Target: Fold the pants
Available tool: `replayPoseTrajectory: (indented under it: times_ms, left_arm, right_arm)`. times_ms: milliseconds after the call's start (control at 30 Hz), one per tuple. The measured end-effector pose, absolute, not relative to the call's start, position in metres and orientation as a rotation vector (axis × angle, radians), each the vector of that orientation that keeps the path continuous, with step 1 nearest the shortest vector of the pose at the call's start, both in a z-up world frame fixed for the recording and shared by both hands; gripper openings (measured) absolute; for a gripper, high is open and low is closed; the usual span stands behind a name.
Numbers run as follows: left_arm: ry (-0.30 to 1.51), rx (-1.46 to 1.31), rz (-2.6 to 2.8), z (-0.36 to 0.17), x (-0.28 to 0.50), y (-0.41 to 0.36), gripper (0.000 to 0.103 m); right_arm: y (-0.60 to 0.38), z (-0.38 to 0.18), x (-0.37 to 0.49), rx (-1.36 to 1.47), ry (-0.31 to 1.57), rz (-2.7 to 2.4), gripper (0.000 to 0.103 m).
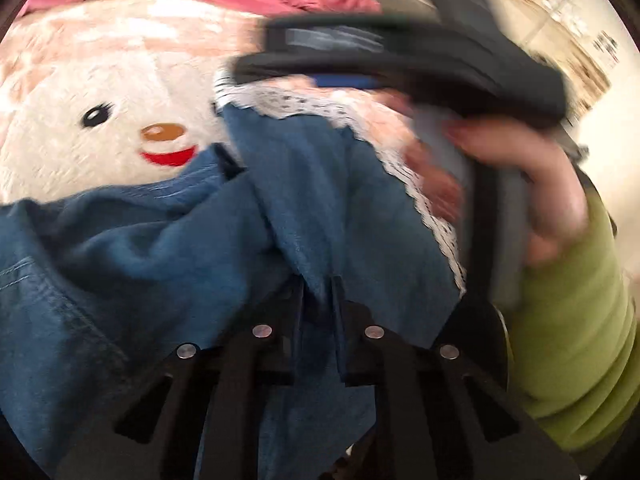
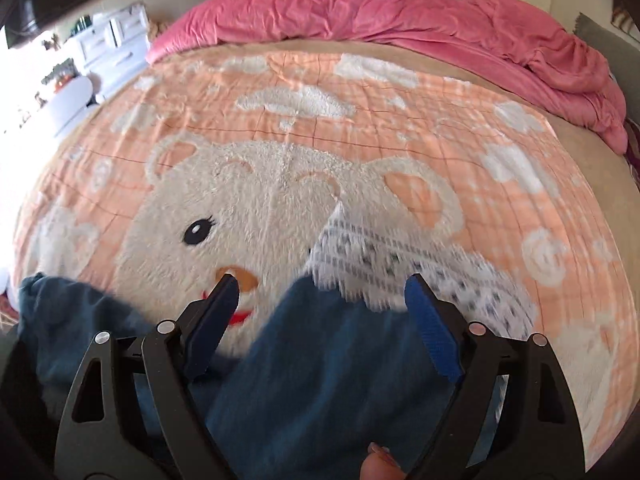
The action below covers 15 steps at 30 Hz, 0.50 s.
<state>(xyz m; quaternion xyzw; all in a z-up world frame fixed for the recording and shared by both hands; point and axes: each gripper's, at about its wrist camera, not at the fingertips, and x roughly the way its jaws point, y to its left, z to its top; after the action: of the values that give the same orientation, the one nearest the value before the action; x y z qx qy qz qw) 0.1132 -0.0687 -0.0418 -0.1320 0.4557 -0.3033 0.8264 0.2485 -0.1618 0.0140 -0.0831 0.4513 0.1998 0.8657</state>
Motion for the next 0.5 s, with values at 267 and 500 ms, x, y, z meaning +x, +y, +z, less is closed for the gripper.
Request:
replayPoseTrajectory:
  times_ms: [267,500]
  left_arm:
    - [0.954,-0.293,-0.704,-0.042,0.101,-0.077,0.012]
    - [0.952,-0.297,-0.682,-0.043,0.105,-0.071,0.012]
  right_arm:
    - [-0.140,-0.025,0.297,-0.224,1.075,0.338,0.042]
    - [-0.182,0.000,0.276,-0.090,0.962,0.347,0.007]
